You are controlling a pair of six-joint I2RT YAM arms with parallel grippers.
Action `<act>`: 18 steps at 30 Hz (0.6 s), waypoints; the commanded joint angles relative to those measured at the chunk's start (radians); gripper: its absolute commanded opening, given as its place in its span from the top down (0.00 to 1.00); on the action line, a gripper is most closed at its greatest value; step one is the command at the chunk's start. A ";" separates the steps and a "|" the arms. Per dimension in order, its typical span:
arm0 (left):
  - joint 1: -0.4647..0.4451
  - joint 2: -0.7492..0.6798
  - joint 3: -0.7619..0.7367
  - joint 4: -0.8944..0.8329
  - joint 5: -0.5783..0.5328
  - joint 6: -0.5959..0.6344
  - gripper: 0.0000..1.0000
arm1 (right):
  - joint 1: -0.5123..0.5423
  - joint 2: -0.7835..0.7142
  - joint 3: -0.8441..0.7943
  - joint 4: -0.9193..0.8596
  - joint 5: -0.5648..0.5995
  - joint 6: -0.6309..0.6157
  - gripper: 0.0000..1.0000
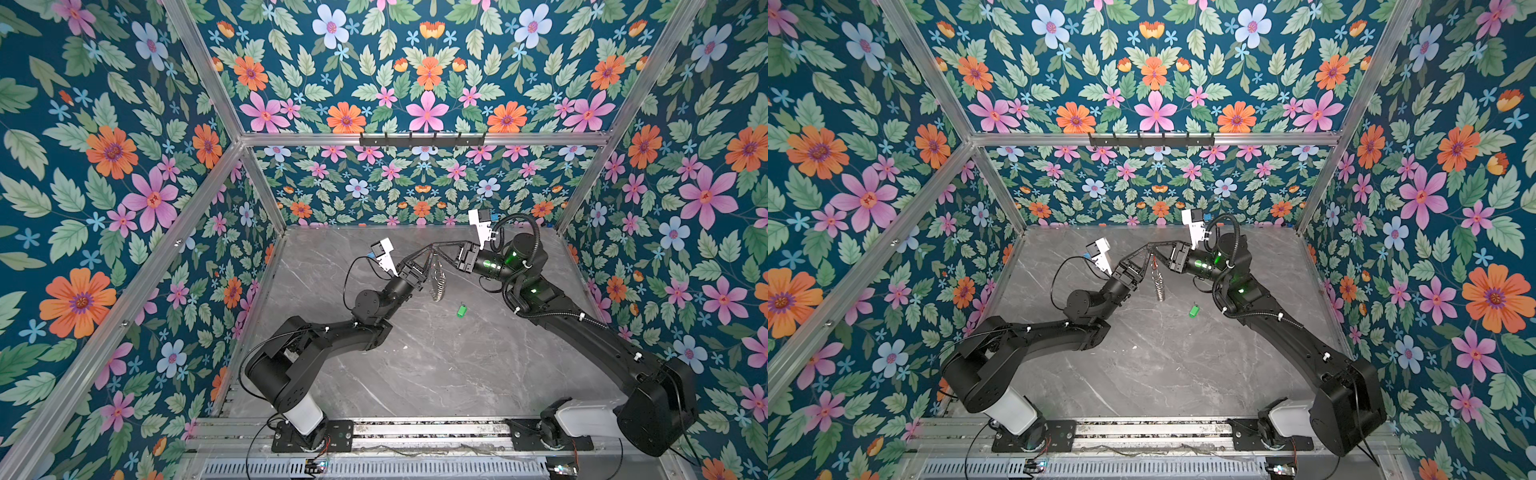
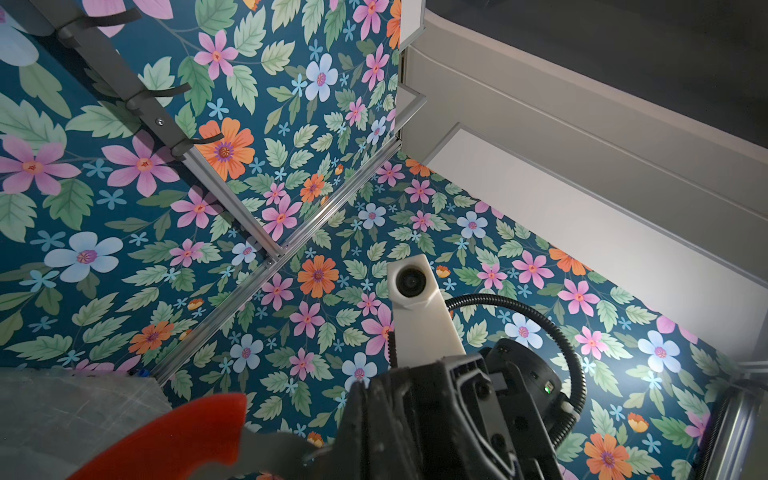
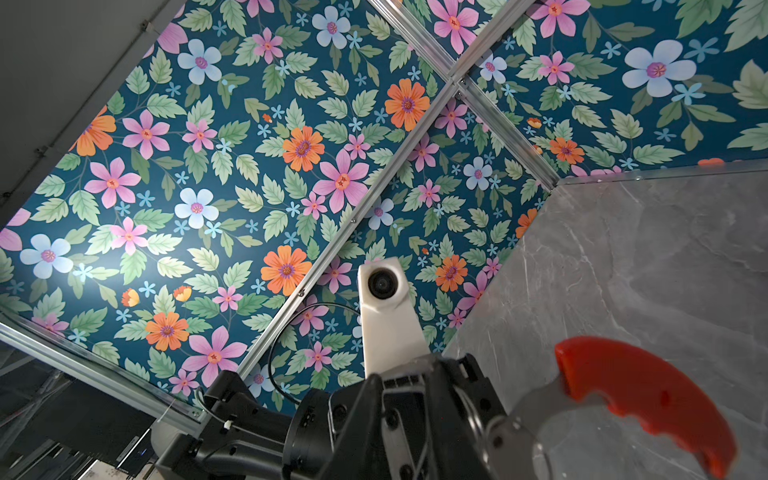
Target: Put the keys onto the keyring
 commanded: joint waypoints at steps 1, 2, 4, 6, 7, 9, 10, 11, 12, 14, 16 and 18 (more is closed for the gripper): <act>-0.001 -0.011 0.001 0.080 0.016 0.013 1.00 | -0.006 -0.036 -0.005 -0.017 0.018 -0.025 0.71; -0.001 -0.012 0.000 0.080 0.015 0.015 1.00 | -0.012 -0.050 -0.007 -0.037 0.027 -0.037 0.70; -0.001 -0.013 0.000 0.080 0.015 0.015 1.00 | -0.029 -0.079 -0.013 -0.063 0.040 -0.050 0.70; -0.001 -0.011 0.002 0.080 0.016 0.013 1.00 | -0.044 -0.094 -0.018 -0.082 0.044 -0.055 0.70; -0.001 -0.010 0.005 0.080 0.016 0.013 1.00 | -0.048 -0.098 -0.019 -0.089 0.042 -0.057 0.70; 0.000 -0.007 0.006 0.079 0.018 0.010 1.00 | -0.050 -0.095 -0.016 -0.100 0.040 -0.060 0.70; -0.001 -0.007 0.009 0.079 0.018 0.009 1.00 | -0.050 -0.091 -0.016 -0.095 0.031 -0.055 0.69; -0.001 -0.005 0.011 0.079 0.018 0.009 1.00 | -0.050 -0.084 -0.017 -0.087 0.022 -0.047 0.69; -0.001 -0.004 0.013 0.080 0.019 0.007 1.00 | -0.050 -0.079 -0.019 -0.078 0.016 -0.037 0.69; -0.001 -0.002 0.016 0.080 0.018 0.003 1.00 | -0.050 -0.066 -0.027 -0.049 0.004 -0.020 0.69; 0.000 -0.001 0.016 0.079 0.021 0.002 1.00 | -0.050 -0.055 -0.032 -0.030 -0.005 -0.007 0.69; 0.000 -0.001 0.016 0.080 0.019 0.002 1.00 | -0.050 -0.045 -0.037 -0.002 -0.019 0.008 0.69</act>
